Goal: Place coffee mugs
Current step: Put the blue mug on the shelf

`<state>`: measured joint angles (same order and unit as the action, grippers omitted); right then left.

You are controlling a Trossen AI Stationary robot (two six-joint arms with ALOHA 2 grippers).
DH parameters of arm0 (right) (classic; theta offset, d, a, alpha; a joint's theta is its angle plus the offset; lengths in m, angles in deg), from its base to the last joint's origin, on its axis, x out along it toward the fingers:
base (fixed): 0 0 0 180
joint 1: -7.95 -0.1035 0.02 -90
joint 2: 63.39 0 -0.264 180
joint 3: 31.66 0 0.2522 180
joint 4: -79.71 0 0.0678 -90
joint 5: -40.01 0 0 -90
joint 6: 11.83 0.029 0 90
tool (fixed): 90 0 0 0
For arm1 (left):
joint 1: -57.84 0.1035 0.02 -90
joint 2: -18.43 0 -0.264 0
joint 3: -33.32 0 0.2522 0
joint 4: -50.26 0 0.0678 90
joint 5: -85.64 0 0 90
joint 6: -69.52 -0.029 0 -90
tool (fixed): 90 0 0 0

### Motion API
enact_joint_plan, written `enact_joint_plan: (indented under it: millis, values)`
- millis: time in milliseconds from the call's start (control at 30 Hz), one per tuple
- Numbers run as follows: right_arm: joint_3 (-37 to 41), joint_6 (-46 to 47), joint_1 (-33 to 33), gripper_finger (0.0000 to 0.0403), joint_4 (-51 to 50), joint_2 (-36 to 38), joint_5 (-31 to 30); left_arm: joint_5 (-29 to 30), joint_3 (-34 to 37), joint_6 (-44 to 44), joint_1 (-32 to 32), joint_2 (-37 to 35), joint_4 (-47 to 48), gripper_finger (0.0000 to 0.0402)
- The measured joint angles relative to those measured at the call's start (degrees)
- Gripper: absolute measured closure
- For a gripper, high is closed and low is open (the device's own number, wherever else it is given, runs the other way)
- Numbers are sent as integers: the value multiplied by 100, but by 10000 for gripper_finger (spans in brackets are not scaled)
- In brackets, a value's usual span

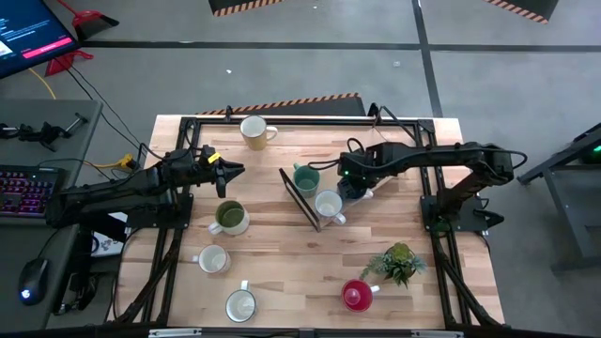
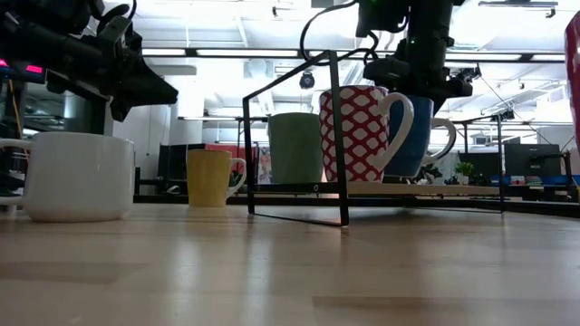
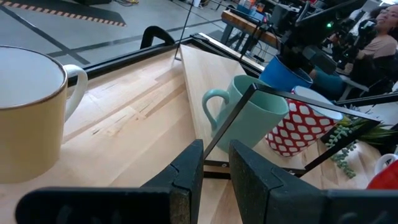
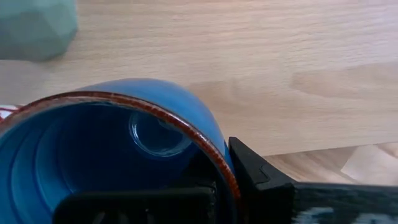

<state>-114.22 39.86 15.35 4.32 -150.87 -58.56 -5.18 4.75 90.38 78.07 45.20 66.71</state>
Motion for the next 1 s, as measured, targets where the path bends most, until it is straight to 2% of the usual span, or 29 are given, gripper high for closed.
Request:
enact_joint_plan:
  millis: [367, 1000]
  values:
    - [227, 278, -5, 403, 80, 2, 154, 0, 0, 0, 0, 2, 0, 334]
    - [234, 205, -7, 402, 282, 0, 173, 2, 0, 0, 0, 1, 0, 334]
